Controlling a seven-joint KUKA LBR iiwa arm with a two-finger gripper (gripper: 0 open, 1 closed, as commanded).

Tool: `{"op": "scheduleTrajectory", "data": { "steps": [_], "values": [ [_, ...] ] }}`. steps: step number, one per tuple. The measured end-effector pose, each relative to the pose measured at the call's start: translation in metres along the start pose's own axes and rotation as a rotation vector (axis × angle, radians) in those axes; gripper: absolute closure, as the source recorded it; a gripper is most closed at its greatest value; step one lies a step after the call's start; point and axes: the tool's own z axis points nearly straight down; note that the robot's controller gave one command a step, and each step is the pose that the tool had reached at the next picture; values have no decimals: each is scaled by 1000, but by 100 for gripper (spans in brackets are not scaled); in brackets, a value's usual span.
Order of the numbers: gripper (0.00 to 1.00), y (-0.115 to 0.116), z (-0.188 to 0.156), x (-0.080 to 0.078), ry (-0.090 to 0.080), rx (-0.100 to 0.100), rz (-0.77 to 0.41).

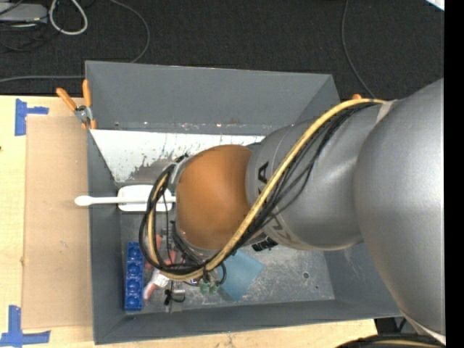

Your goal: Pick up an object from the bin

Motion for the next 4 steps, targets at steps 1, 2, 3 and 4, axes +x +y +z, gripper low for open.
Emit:
{"op": "scheduleTrajectory", "data": {
  "steps": [1,2,3,4],
  "values": [
    [0,-1,-4,-2,-7,-2,6],
    [0,-55,80,-78,-2,0,-11],
    [0,-25,19,-69,-12,-13,462],
    [0,11,40,-87,-5,-4,-100]
  ]
}}
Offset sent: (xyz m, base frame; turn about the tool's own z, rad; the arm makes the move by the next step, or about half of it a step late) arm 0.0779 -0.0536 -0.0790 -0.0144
